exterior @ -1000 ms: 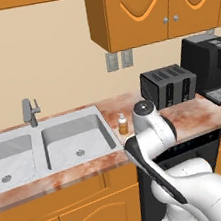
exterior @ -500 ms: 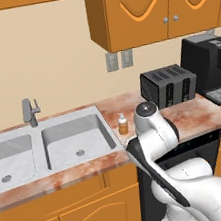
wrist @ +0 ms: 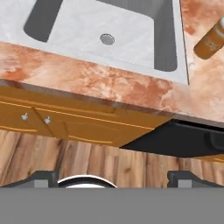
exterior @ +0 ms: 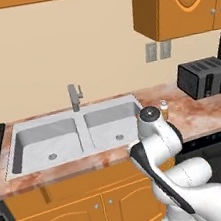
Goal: Restock the sink supplies by placing the sponge and soap dispenser on the counter and next to the sink. Make sure the soap dispenser is upright.
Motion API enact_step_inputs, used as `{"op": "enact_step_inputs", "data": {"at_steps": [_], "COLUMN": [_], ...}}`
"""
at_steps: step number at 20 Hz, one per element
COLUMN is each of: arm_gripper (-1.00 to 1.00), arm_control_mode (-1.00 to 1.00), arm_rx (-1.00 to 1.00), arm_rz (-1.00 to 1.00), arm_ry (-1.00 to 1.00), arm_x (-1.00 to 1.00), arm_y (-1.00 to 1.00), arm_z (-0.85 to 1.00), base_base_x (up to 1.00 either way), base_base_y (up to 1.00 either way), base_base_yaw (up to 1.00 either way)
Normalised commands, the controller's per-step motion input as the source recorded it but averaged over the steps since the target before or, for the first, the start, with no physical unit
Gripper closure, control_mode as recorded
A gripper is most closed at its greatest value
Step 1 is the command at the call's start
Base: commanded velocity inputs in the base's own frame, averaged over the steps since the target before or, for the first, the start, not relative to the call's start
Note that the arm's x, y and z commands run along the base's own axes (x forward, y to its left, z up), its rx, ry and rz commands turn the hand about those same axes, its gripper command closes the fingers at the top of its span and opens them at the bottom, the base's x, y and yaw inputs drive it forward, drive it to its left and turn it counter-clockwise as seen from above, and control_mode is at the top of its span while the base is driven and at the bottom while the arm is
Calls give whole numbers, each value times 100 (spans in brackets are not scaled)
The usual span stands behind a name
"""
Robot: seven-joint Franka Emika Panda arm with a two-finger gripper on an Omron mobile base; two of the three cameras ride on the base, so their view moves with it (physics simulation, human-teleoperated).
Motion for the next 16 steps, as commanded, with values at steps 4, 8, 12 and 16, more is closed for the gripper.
{"op": "enact_step_inputs", "data": {"at_steps": [4,8,12,16], "arm_gripper": [-100,-100,-100,-100], "arm_control_mode": [100,100,100,100], "arm_rx": [0,0,0,0], "arm_rz": [0,0,0,0], "arm_ry": [0,0,0,0], "arm_x": [0,0,0,0], "arm_y": [0,0,0,0], "arm_z": [0,0,0,0], "base_base_x": [-27,-22,-2,0], "base_base_y": [100,100,95,97], "base_base_yaw": [35,40,44,43]}}
